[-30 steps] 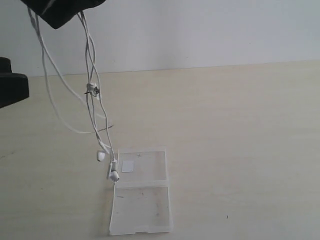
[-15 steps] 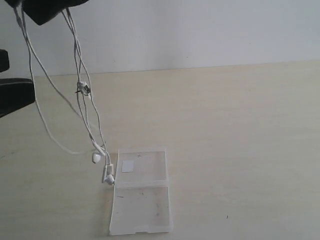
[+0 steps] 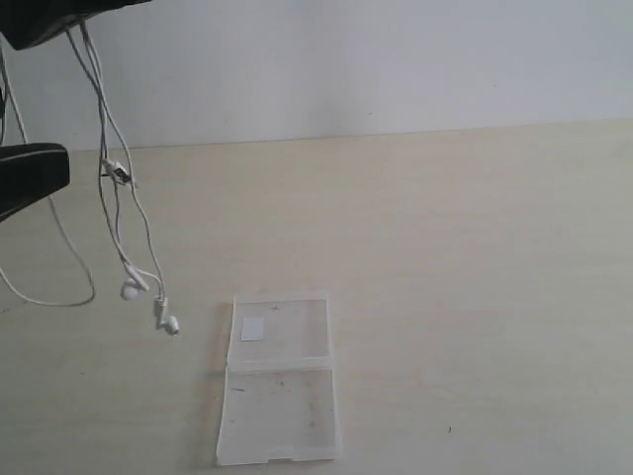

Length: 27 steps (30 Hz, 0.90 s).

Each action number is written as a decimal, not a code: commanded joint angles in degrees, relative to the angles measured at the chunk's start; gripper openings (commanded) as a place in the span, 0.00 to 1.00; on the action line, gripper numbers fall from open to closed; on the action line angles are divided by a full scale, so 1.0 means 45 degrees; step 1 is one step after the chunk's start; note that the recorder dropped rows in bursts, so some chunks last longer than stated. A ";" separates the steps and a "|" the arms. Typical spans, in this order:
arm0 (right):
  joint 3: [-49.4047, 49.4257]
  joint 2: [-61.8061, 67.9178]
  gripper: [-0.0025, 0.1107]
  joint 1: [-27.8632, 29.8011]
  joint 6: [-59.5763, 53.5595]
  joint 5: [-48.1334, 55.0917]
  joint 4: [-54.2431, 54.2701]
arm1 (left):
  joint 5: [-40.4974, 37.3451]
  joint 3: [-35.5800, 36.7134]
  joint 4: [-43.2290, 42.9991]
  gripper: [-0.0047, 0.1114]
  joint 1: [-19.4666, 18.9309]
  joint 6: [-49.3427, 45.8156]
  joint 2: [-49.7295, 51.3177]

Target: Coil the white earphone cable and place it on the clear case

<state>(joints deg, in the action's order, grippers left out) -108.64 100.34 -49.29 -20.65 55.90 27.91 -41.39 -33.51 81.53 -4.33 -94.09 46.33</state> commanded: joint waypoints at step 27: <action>-0.0066 0.0141 0.02 -0.0007 0.0693 -0.1660 0.0128 | -0.1758 0.0072 0.1913 0.73 0.0101 -0.2048 0.1441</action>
<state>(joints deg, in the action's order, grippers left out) -108.64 100.99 -49.29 -18.59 50.41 28.25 -48.91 -33.51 89.08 -4.33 -103.04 52.54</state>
